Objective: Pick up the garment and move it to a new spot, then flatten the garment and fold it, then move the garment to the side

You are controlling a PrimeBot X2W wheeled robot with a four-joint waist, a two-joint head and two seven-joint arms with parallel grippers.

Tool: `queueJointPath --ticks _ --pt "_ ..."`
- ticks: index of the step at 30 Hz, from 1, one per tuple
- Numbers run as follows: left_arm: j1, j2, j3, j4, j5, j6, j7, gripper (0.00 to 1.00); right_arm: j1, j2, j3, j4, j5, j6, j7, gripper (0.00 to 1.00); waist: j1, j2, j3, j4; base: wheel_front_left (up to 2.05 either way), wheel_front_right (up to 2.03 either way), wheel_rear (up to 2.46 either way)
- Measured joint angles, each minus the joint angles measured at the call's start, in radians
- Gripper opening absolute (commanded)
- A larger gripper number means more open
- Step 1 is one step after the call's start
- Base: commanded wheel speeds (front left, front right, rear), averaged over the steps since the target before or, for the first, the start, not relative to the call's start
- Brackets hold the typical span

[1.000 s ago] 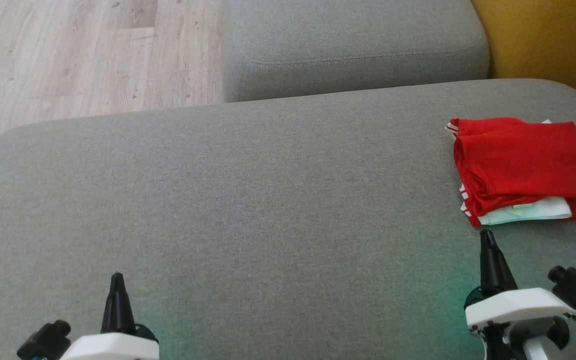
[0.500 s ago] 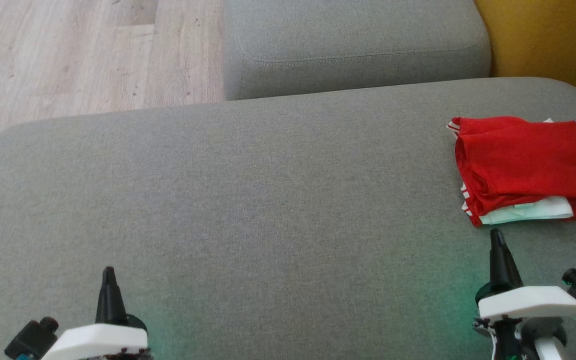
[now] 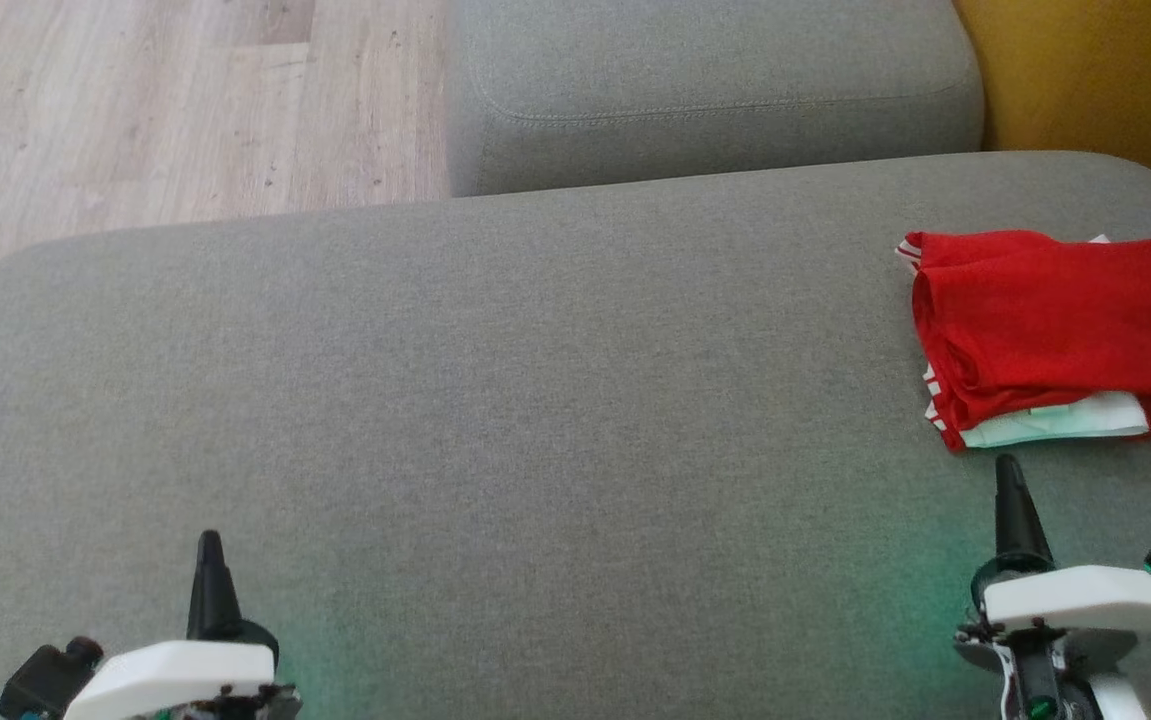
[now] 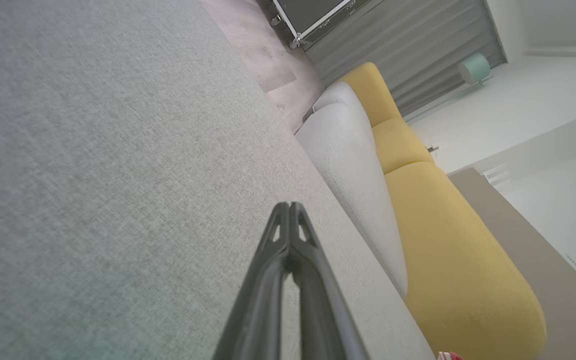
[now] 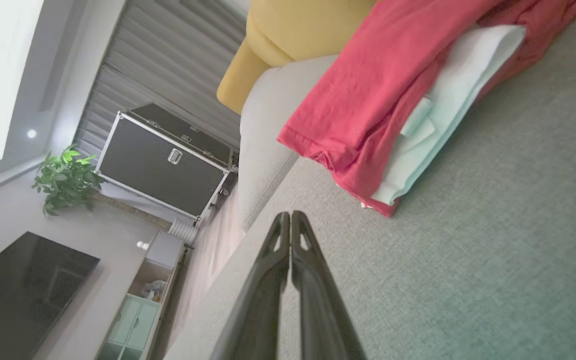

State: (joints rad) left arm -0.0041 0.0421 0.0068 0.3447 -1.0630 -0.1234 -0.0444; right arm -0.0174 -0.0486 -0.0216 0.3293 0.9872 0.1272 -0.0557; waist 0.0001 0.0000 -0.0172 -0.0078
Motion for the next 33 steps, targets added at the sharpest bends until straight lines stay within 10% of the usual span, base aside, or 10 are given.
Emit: queueJointPath --ticks 33 --pt "-0.034 0.000 0.041 -0.039 -0.321 0.000 0.089 0.00 -0.019 0.000 -0.058 -0.026 0.370 0.000 0.095 0.00 0.0000 0.0000 0.012 0.005 0.00 0.00 0.00"
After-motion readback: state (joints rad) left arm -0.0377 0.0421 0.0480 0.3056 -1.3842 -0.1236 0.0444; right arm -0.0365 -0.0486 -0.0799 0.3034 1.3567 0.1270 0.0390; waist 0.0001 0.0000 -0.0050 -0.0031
